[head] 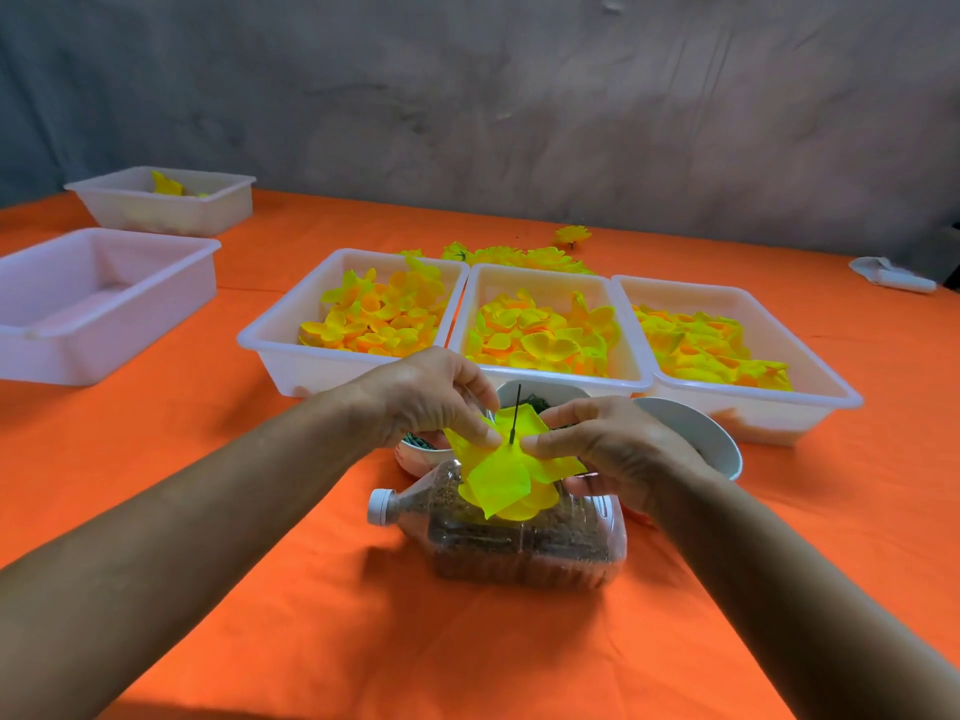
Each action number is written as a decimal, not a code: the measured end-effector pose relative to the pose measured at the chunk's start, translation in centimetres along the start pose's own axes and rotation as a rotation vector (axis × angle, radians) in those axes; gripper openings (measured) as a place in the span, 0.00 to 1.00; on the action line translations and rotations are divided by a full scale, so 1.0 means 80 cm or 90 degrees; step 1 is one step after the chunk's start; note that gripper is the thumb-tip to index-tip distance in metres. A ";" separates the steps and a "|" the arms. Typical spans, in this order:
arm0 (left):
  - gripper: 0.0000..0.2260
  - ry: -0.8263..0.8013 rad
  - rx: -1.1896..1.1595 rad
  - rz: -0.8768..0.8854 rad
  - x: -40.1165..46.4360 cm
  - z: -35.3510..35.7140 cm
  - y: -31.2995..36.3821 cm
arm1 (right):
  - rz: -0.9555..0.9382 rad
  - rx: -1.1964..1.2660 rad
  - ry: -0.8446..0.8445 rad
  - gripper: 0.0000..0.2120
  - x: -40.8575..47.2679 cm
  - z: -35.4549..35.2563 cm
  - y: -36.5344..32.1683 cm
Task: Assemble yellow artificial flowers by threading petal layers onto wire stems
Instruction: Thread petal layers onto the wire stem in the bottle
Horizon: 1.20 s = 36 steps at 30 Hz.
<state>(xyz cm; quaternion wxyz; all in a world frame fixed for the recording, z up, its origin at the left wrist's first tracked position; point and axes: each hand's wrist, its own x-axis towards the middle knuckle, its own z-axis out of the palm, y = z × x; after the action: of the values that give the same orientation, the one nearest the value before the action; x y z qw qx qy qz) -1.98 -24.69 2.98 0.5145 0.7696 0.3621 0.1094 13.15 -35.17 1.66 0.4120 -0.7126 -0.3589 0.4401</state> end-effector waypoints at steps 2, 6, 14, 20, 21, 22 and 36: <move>0.14 -0.004 0.002 0.046 -0.004 0.000 0.002 | 0.003 0.020 -0.002 0.16 -0.001 -0.001 0.003; 0.13 -0.005 0.015 0.113 -0.012 0.004 0.004 | -0.011 0.042 -0.010 0.12 -0.004 -0.002 0.004; 0.08 0.026 0.020 0.173 -0.012 0.016 -0.006 | -0.024 0.066 0.000 0.14 -0.006 -0.008 0.006; 0.05 0.040 -0.004 0.192 -0.006 0.016 -0.016 | -0.005 0.088 -0.006 0.15 -0.002 -0.009 0.015; 0.05 0.040 -0.008 0.191 -0.006 0.017 -0.017 | -0.001 0.097 -0.006 0.15 -0.001 -0.009 0.017; 0.05 0.038 -0.014 0.190 -0.006 0.017 -0.018 | 0.001 0.106 -0.007 0.15 0.000 -0.009 0.018; 0.09 -0.013 -0.066 0.174 -0.001 0.016 -0.017 | 0.001 0.095 -0.003 0.12 -0.002 -0.024 0.027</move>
<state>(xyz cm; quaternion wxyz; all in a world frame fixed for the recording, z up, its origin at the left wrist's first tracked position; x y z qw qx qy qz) -1.98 -25.41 1.20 0.5378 0.7850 0.2426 0.1887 15.16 -36.71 0.24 0.4629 -0.6788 -0.3256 0.4679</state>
